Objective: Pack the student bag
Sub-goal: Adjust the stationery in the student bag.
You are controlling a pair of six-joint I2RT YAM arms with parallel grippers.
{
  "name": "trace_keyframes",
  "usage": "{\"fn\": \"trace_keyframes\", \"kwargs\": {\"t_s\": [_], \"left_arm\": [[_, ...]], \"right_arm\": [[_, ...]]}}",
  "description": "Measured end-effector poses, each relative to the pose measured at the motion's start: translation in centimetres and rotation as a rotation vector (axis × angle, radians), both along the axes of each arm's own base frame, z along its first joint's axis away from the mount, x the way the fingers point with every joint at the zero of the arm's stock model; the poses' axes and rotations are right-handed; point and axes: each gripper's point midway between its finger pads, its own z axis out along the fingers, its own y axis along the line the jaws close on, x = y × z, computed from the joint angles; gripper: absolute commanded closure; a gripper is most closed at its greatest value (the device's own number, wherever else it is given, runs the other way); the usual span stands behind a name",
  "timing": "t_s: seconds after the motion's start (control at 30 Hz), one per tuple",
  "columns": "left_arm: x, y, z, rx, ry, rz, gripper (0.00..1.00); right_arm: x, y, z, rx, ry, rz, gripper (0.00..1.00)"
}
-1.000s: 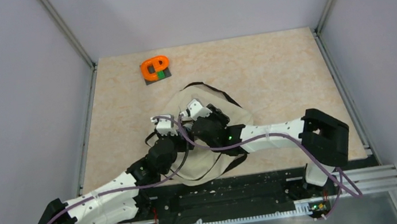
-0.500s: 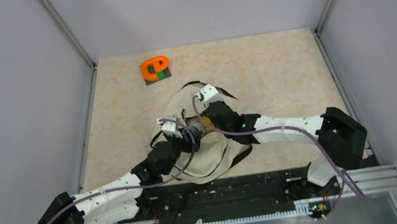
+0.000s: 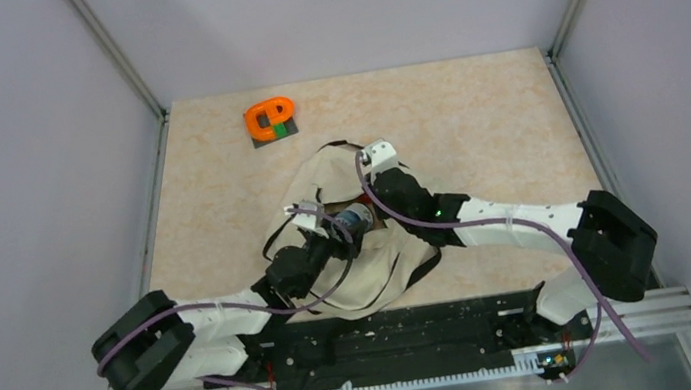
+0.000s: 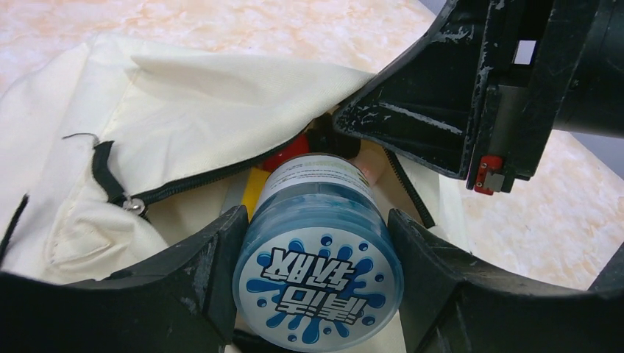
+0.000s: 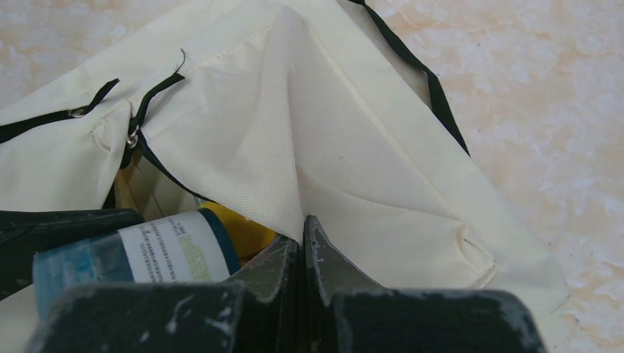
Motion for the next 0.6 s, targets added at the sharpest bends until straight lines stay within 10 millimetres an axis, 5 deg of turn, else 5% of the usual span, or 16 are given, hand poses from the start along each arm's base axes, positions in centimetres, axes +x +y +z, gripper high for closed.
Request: {"fn": "trace_keyframes", "kwargs": {"t_s": [0.3,0.47,0.6], "left_arm": [[1.7,-1.8,-0.4,-0.012,-0.119,-0.001,1.0],[2.3,-2.7,-1.1,-0.027,-0.143,-0.009,0.44],[2.3,-2.2,-1.0,-0.005,-0.11,0.011,0.26]], "right_arm": [[-0.1,0.2,-0.1,0.052,0.034,0.0,1.0],[0.2,-0.1,0.1,0.067,0.038,-0.011,1.0],[-0.1,0.1,0.3,0.079,0.044,0.004,1.0]]}}
